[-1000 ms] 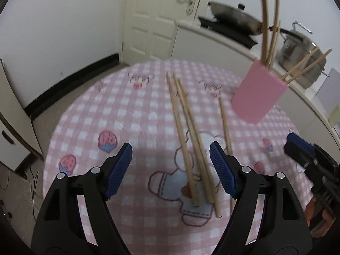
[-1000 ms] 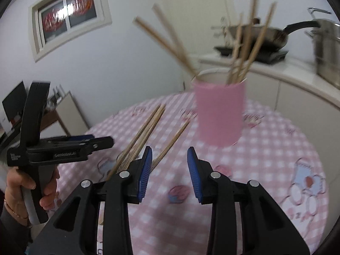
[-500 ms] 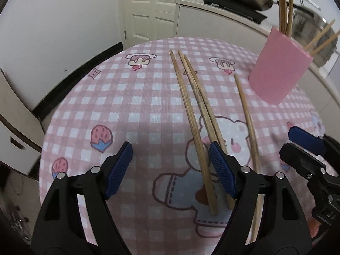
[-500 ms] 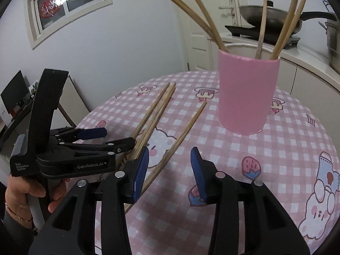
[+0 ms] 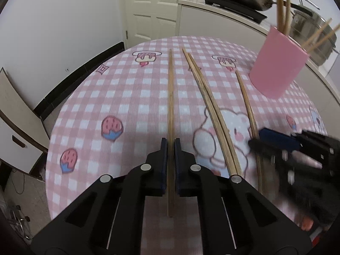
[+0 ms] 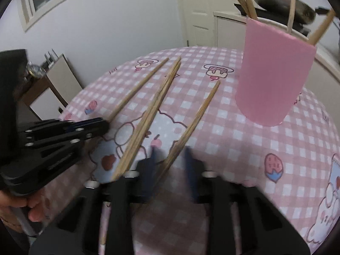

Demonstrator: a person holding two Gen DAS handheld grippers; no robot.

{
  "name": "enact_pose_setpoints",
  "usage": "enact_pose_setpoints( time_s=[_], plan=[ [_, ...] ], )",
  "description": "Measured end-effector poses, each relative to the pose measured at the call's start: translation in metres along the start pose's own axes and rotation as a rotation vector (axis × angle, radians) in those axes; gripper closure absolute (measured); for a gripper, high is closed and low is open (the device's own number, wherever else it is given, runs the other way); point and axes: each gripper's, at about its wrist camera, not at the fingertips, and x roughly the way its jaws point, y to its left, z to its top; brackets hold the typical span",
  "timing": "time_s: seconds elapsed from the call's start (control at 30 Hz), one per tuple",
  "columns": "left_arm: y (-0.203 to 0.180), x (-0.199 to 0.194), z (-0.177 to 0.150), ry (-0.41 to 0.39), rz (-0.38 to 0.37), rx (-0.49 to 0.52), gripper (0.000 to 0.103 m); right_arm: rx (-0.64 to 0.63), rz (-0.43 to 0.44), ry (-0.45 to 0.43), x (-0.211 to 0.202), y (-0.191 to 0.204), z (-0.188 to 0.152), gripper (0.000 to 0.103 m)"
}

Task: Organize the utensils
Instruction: 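Close the right tool on a single chopstick while the left tool grasps another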

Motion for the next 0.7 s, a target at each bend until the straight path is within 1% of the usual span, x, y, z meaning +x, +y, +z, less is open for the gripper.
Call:
enact_pose_setpoints(
  time_s=[0.13,0.23,0.4,0.47,0.57,0.63,0.67,0.7],
  plan=[
    [-0.002,-0.012,-0.015,0.023,-0.021,0.011,0.097,-0.01,0.038,0.01,-0.004,-0.008,-0.005,0.092],
    [-0.004,-0.023,-0.03,0.045,-0.045,0.01,0.097,-0.032,0.055,0.021,-0.015,-0.014,-0.017,0.093],
    [-0.009,-0.04,-0.053,0.071,-0.049,0.033,0.097,-0.073,0.093,0.077,-0.04,-0.022,-0.039,0.095],
    [-0.011,-0.046,-0.06,0.086,-0.063,0.035,0.097,-0.1,0.104,0.107,-0.05,-0.023,-0.049,0.095],
    [-0.015,-0.051,-0.065,0.104,-0.069,0.034,0.096,-0.134,0.106,0.157,-0.063,-0.025,-0.06,0.095],
    [-0.017,-0.048,-0.063,0.103,-0.063,0.04,0.096,-0.127,0.099,0.163,-0.069,-0.028,-0.063,0.094],
    [-0.017,-0.046,-0.061,0.106,-0.067,0.038,0.095,-0.124,0.099,0.158,-0.069,-0.027,-0.064,0.094],
    [-0.017,-0.044,-0.058,0.108,-0.072,0.031,0.09,-0.115,0.103,0.16,-0.067,-0.029,-0.063,0.093]
  ],
)
